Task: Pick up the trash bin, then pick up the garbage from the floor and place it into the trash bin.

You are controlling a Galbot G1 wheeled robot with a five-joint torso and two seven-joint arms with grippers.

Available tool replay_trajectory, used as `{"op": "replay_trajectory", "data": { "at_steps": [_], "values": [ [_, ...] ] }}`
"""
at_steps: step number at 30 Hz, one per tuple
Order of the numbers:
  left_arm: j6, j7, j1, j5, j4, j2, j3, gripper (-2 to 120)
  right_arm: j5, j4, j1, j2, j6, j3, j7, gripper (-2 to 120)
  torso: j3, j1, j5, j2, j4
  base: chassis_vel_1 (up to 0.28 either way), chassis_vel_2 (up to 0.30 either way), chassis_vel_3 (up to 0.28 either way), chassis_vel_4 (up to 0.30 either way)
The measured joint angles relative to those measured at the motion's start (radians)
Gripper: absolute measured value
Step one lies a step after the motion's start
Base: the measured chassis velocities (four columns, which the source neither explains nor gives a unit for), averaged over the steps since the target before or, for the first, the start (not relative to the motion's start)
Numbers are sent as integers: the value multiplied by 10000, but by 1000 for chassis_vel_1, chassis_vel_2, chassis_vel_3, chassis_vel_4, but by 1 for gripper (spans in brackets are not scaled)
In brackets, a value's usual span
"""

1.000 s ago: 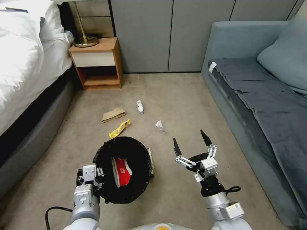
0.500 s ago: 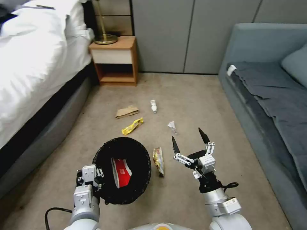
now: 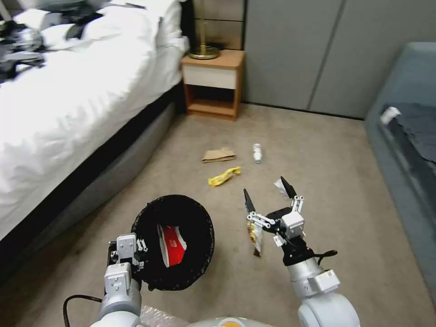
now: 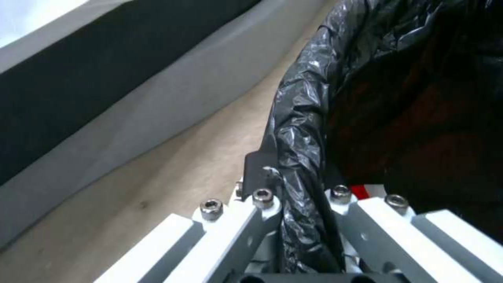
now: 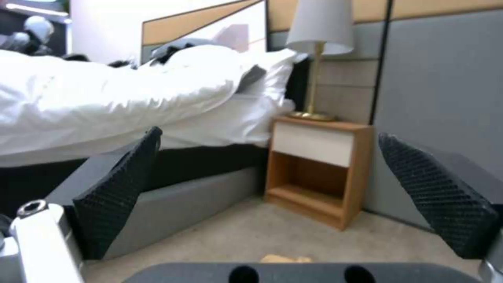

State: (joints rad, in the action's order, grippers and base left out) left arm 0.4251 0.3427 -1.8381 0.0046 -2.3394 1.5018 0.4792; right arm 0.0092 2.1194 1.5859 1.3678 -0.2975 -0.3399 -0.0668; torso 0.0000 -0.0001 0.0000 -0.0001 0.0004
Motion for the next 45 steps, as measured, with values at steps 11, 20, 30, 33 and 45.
{"op": "replay_trajectory", "data": {
  "at_steps": [11, 20, 30, 33, 45],
  "values": [
    [-29, 19, -28, 42, 0, 18, -30, 1, 412, -1609, -1288, 2, 1127, -57, 105, 100, 0, 1, 0, 0, -5, 17, 24, 20, 20],
    [-78, 20, -151, 204, -13, 75, -80, 1, 927, -3383, -2532, 132, 2711, -146, 644, 100, 0, 1, -1, 0, -4, 0, 0, 0, 0],
    [-147, 20, -157, 294, -15, 134, -83, 1, 3274, -5025, -3386, 112, 4695, -157, 1055, 100, 0, 1, 0, 0, -5, 0, 0, 0, 0],
    [-149, 19, -149, 330, -15, 150, -100, 1, 3647, -5393, -3569, 119, 5013, -156, 1056, 100, -1, 1, 1, 0, -5, 0, 0, 0, 0],
    [-176, 16, -151, 387, -6, 179, -134, 1, 4025, -7656, -4545, 174, 5681, -106, 905, 100, 0, 1, 0, 0, -4, 0, 0, 0, 0]
  ]
}}
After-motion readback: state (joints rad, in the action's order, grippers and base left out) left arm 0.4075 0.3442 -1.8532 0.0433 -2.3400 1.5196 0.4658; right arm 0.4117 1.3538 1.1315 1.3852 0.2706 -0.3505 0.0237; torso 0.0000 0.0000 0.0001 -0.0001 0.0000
